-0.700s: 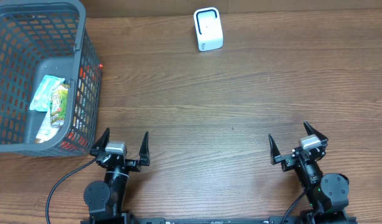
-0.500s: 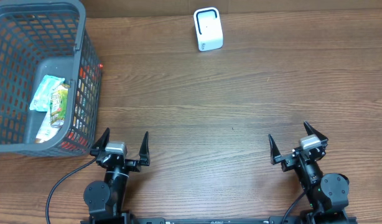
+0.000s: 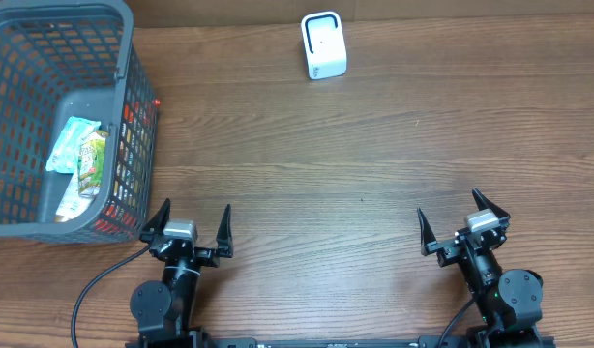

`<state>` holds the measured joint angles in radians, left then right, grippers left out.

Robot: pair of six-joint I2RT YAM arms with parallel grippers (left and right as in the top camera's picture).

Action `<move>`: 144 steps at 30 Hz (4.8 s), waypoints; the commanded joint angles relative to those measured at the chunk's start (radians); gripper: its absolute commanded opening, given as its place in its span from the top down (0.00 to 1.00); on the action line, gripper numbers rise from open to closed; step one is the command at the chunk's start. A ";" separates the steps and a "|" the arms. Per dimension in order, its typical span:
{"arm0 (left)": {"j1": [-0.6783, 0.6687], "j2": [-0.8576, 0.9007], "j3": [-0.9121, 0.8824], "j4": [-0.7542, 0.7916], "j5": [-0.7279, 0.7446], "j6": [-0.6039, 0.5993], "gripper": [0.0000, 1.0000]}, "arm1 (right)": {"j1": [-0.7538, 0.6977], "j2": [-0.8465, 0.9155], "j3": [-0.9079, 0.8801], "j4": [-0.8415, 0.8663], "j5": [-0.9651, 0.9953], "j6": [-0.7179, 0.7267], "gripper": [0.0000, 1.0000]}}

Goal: Scan the item barcode

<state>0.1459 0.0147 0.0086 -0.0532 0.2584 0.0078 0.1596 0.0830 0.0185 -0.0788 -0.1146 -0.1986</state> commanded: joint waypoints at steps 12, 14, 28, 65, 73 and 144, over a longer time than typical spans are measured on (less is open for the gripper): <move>0.004 -0.010 -0.004 0.000 -0.003 0.015 0.00 | 0.006 -0.007 -0.010 0.005 0.009 -0.001 0.00; 0.004 -0.010 -0.004 0.000 -0.003 0.015 0.00 | 0.006 -0.007 -0.010 0.005 0.009 0.000 0.00; 0.004 -0.010 -0.004 0.000 -0.003 0.015 0.00 | 0.006 -0.007 -0.010 0.005 0.009 -0.001 0.00; 0.003 -0.010 -0.003 0.040 0.501 -0.438 0.00 | 0.006 -0.007 -0.010 0.005 0.009 -0.001 0.00; 0.003 -0.010 -0.003 0.286 0.644 -0.539 0.00 | 0.006 -0.007 -0.010 0.005 0.009 -0.001 0.00; 0.380 2.052 2.347 -1.637 -0.449 -0.119 0.01 | 0.006 -0.007 -0.010 0.005 0.009 -0.001 0.00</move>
<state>0.5182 2.0636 2.3985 -1.6848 -0.1844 -0.1089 0.1596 0.0830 0.0185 -0.0788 -0.1146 -0.1989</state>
